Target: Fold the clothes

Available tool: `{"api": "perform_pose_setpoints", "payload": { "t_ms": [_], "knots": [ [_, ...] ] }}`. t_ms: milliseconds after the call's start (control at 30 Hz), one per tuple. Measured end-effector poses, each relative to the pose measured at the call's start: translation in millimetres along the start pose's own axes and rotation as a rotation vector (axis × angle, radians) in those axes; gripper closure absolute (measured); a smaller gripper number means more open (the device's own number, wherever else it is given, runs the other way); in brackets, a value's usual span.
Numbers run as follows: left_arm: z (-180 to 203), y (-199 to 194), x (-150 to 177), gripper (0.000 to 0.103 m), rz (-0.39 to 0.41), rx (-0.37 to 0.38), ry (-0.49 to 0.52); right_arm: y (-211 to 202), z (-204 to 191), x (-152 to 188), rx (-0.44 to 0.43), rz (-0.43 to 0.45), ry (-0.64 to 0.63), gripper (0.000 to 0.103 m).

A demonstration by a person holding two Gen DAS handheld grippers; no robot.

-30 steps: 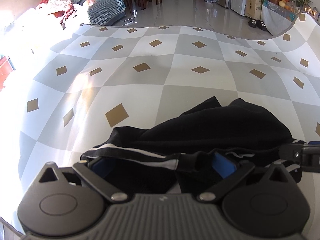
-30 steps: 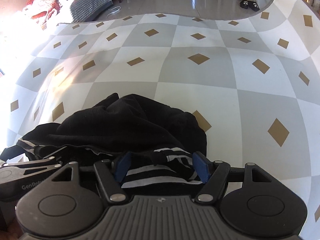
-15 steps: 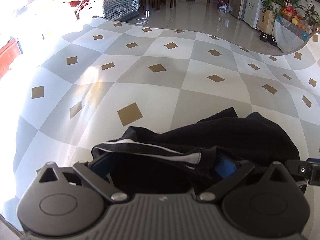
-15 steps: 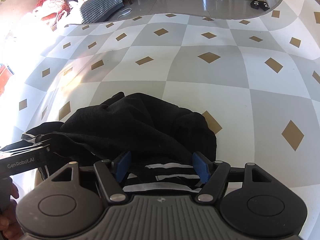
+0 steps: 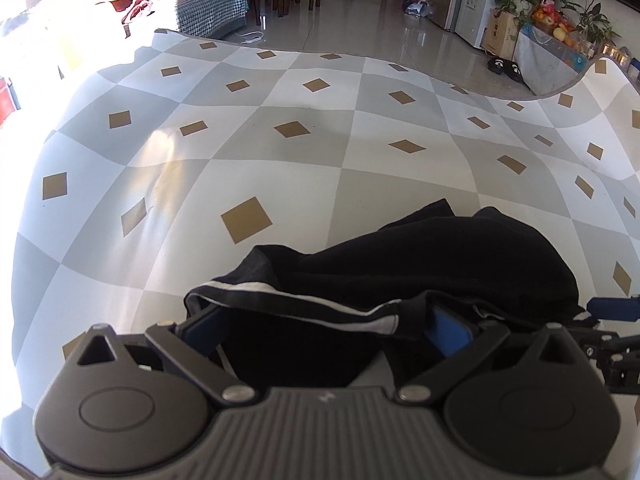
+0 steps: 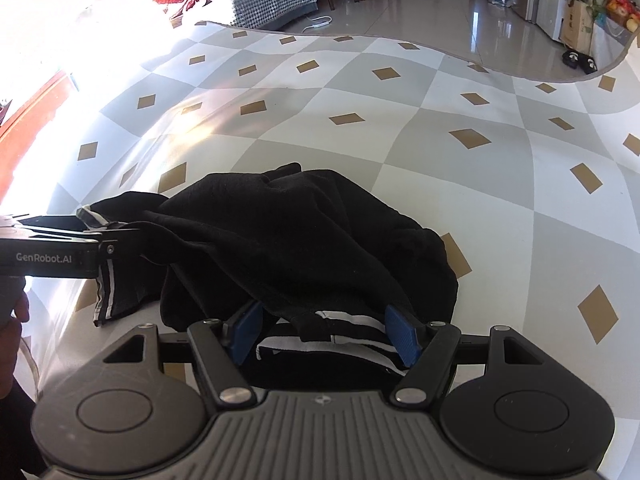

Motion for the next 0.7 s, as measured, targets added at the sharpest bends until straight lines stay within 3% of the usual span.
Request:
{"api": "perform_pose_setpoints", "payload": {
  "t_ms": [233,500,600,700],
  "knots": [
    [3.6,10.6,4.8,0.0,-0.011,0.009,0.045,14.2,0.1,2.2,0.037,-0.025,-0.02,0.035],
    [23.3,20.3,4.4,0.001,0.0,0.02,0.083,28.1,10.6,0.9,0.079,-0.039,0.06,0.035],
    [26.1,23.3,4.5,0.011,-0.002,0.042,0.061,25.9,12.9,0.3,0.069,-0.021,0.079,0.036],
    [27.3,25.8,4.1,0.022,-0.005,0.067,0.031,23.5,15.2,-0.3,0.06,-0.003,0.093,0.045]
  ]
}}
Point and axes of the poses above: each gripper's, at about its wrist camera, not at the fingertips, and y roughly the way its jaws point, z to its right, x to its underside, the point moved 5 cm from there along y, roughly the way its jaws point, and after that the axes turned 11 degrees about y, right-handed, at the moved point
